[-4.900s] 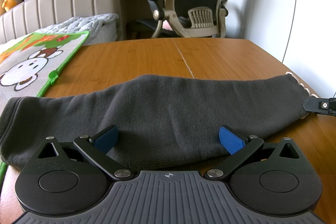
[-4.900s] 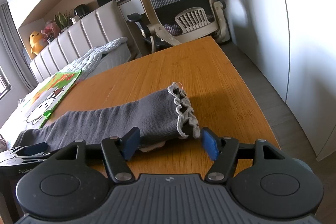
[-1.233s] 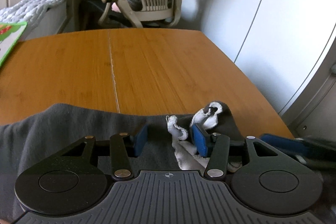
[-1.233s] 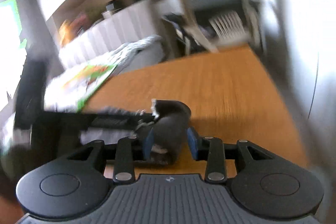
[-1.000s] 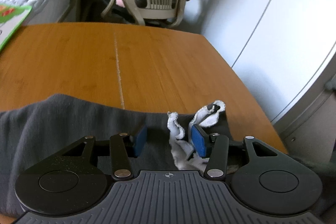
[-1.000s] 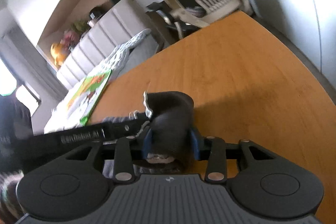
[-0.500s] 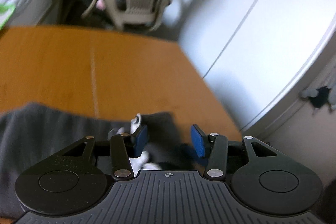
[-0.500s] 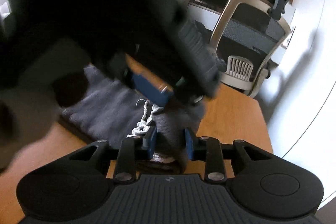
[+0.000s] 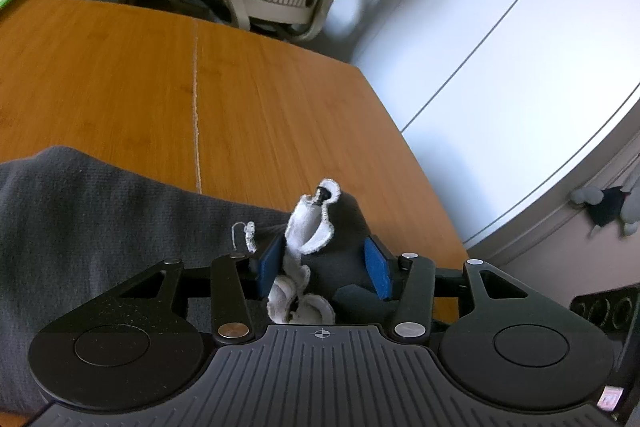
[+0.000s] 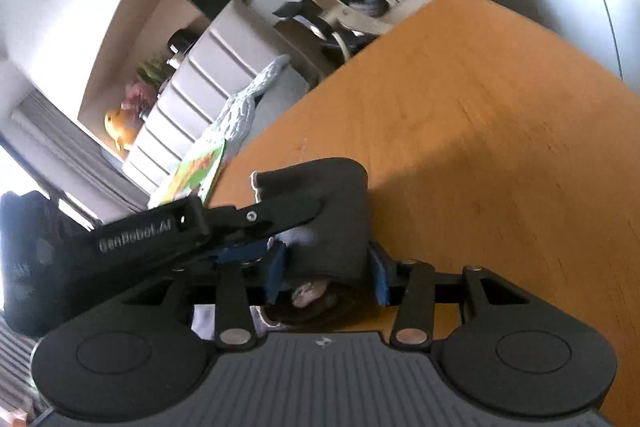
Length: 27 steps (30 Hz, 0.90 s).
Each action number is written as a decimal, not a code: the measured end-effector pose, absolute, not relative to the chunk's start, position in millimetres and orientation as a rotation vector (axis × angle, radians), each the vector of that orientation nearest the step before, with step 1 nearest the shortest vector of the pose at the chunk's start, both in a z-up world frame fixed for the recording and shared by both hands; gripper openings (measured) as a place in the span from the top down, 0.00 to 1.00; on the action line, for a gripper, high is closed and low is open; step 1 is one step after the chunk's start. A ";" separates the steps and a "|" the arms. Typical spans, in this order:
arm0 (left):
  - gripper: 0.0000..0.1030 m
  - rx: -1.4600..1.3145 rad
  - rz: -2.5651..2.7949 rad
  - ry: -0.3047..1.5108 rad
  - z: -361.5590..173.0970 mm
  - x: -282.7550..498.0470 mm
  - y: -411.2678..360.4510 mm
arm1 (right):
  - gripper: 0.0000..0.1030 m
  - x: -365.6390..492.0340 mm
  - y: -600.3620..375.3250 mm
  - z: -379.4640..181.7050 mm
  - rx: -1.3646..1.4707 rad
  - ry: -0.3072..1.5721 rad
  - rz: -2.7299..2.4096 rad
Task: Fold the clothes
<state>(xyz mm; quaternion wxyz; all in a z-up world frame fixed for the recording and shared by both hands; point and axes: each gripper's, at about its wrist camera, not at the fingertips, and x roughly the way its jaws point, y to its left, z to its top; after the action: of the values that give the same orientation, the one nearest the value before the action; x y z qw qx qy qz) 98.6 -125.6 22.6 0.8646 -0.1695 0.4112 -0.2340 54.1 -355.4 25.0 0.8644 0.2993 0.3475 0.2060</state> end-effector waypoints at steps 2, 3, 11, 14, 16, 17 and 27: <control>0.49 -0.368 -0.492 0.860 26.2 97.8 -122.2 | 0.68 54.0 -350.4 30.0 0.562 0.715 0.430; 0.48 -0.370 -0.487 0.851 29.7 95.7 -119.9 | 0.69 49.4 -348.3 34.6 0.518 0.705 0.431; 0.48 -0.371 -0.526 0.762 60.4 81.5 -120.1 | 0.68 6.5 -278.6 68.9 -0.301 0.508 0.280; 0.49 -0.339 -0.513 0.795 50.1 84.3 -131.1 | 0.68 -11.3 -249.0 55.9 -0.496 0.443 0.280; 0.49 -0.300 -0.469 0.815 39.0 87.8 -134.4 | 0.67 -14.5 -235.0 49.4 -0.567 0.412 0.290; 0.48 -0.295 -0.460 0.820 34.8 89.1 -133.3 | 0.67 -16.1 -231.9 48.2 -0.584 0.406 0.299; 0.38 -0.229 -0.376 0.792 27.5 88.4 -120.0 | 0.60 -16.1 -267.9 68.7 -0.270 0.436 0.446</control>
<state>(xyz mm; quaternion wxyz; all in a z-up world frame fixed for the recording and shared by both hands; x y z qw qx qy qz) 88.4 -120.0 27.5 0.8992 -0.1107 0.3824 -0.1817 -16.1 -267.9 68.7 0.9429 -0.1324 0.2136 0.2185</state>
